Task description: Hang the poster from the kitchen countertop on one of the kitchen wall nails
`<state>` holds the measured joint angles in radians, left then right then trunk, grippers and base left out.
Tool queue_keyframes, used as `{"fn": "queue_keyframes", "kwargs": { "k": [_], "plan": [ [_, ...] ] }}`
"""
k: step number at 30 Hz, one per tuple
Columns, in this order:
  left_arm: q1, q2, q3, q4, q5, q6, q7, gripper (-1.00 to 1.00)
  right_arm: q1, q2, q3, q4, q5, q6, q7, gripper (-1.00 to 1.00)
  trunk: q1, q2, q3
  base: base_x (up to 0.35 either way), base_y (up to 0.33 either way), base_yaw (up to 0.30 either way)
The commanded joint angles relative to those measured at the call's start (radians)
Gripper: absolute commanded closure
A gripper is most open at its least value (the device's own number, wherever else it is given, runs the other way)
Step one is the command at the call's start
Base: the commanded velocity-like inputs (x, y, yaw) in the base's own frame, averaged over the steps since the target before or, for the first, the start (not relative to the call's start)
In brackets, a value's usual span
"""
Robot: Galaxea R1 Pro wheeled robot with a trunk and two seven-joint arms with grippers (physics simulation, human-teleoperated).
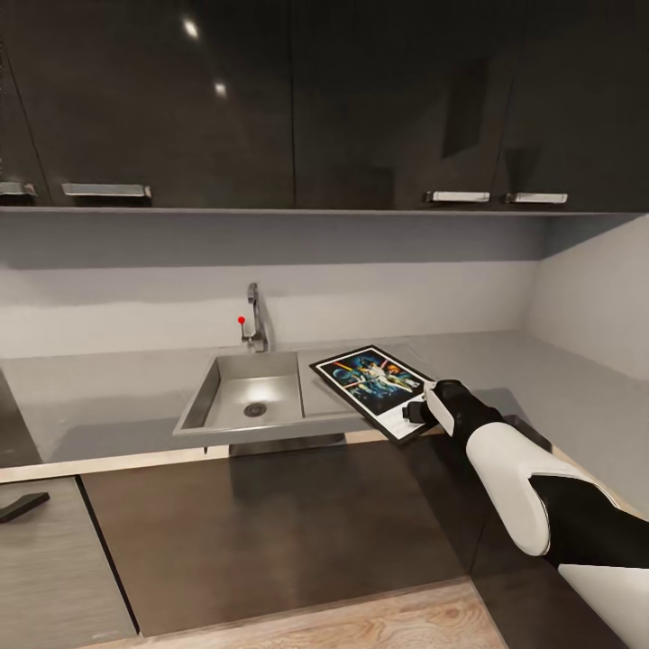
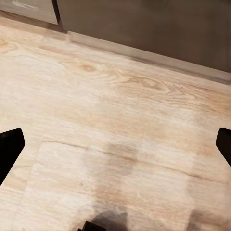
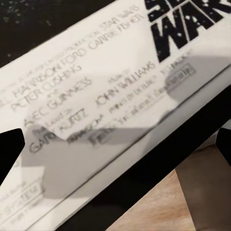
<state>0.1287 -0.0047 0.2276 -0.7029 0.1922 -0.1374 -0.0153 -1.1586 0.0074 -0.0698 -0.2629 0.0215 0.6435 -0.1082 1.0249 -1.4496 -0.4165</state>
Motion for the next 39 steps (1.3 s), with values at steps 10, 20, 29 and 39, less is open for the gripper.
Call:
{"fn": "queue_keyframes", "kwargs": {
  "k": [10,20,29,39],
  "plan": [
    [0.0,-0.001,0.001,-0.001,0.009,-0.001,-0.002,-1.0,0.0,0.002,-0.006,0.005,-0.005,-0.031,-0.002,-1.0,0.0,0.0,0.008,0.0,0.0,0.0],
    [0.0,-0.001,0.001,-0.001,0.009,-0.001,-0.002,-1.0,0.0,0.002,-0.006,0.001,-0.005,-0.055,-0.001,-1.0,0.0,0.0,0.024,0.0,0.0,0.0],
    [0.0,0.0,0.001,-0.001,0.009,-0.001,-0.001,-1.0,-0.001,0.002,-0.007,-0.026,-0.006,-0.058,0.002,-1.0,0.0,0.0,0.039,0.0,0.0,-0.023],
    [0.0,0.0,0.001,-0.001,0.009,-0.001,-0.002,-1.0,0.11,0.008,-0.005,-0.38,-0.016,-0.04,0.008,-1.0,0.0,0.0,0.056,0.0,0.0,-0.048]
  ]
}}
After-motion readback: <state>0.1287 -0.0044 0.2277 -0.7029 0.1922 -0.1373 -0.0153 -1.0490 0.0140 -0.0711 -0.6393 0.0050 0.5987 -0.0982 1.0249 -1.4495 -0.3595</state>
